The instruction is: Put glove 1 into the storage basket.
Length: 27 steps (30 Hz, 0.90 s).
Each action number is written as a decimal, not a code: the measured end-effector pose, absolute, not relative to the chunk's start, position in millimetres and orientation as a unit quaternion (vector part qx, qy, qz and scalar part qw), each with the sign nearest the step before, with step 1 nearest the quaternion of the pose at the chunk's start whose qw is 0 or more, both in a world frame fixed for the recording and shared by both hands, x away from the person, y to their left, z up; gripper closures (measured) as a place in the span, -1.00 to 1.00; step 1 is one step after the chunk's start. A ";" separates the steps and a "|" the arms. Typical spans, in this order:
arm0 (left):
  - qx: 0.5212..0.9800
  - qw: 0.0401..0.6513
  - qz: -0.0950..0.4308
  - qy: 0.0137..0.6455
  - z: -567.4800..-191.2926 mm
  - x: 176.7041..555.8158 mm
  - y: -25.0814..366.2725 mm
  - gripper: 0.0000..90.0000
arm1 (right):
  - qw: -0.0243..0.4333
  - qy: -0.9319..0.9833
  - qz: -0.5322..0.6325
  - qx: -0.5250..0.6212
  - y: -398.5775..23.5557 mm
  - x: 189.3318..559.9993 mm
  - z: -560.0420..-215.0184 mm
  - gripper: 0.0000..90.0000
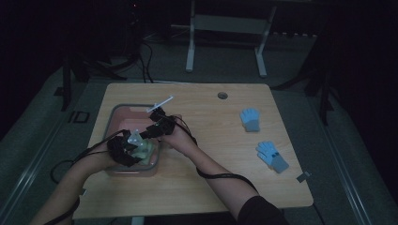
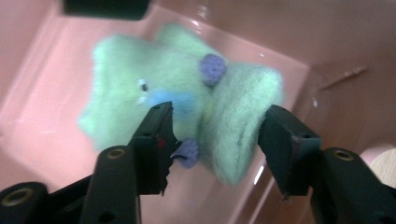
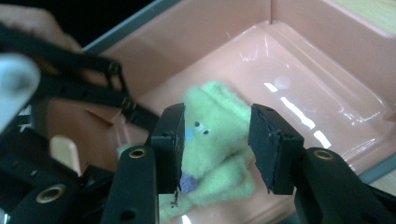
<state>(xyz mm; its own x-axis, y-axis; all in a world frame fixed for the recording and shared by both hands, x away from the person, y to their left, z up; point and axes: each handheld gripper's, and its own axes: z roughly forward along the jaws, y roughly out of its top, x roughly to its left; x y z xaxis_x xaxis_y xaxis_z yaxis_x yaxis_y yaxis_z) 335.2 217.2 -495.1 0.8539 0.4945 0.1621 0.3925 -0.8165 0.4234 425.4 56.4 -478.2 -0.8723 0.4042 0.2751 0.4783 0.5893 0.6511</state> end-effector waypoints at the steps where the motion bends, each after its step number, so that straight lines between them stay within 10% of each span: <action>1: 0.940 0.199 0.136 0.240 -492.3 334.2 217.5 -0.08 | 0.046 -0.889 -0.383 -0.245 55.1 424.1 -476.0 0.23; 13: 0.905 0.265 0.142 0.300 -466.3 329.2 209.4 -0.65 | 0.028 -0.885 -0.404 -0.229 27.0 408.0 -454.4 0.16; 27: 0.906 0.286 0.134 0.280 -454.4 327.4 162.9 -0.65 | 0.009 -0.881 -0.406 -0.242 -29.2 402.9 -453.9 0.14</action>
